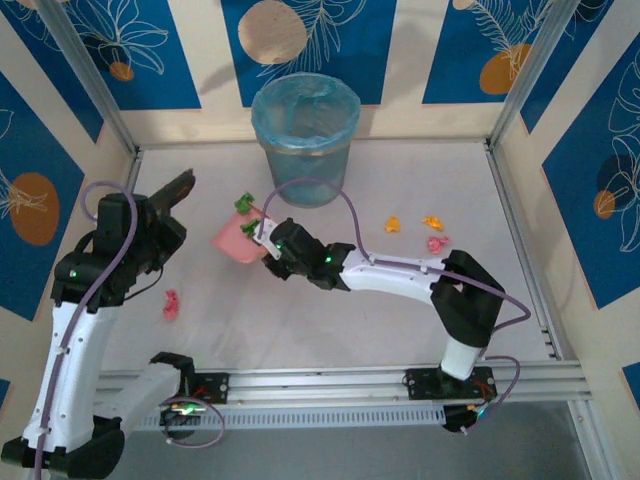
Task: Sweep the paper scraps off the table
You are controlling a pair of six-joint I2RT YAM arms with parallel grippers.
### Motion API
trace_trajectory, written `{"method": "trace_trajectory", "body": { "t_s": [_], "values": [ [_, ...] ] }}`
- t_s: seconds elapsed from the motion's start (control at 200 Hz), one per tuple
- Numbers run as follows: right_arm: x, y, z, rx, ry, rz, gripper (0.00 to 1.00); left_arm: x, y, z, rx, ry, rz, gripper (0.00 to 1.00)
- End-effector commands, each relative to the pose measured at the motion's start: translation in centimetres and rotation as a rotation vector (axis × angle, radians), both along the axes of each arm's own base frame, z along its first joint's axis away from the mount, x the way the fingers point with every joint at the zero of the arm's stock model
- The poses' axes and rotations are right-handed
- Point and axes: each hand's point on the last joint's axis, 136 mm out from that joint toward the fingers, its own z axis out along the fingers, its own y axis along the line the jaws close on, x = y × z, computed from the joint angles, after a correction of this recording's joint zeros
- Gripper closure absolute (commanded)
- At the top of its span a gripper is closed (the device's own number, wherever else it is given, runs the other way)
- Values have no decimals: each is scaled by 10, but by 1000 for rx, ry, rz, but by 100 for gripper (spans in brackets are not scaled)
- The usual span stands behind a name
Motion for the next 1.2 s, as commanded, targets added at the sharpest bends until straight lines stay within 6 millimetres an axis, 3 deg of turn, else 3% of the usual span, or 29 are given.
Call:
{"method": "trace_trajectory", "body": {
  "t_s": [0.0,0.355,0.675,1.195],
  "values": [
    [3,2,45,53,-52,23,100,-9,17,-4,66,5,59,100],
    [15,-17,98,85,-32,-19,100,-4,-4,-40,-37,70,11,100],
    [31,-29,147,132,-57,-34,100,3,-17,-46,-78,88,-31,100],
    [71,-61,203,287,72,-97,100,0,-23,-49,-114,99,-52,100]
  ]
}}
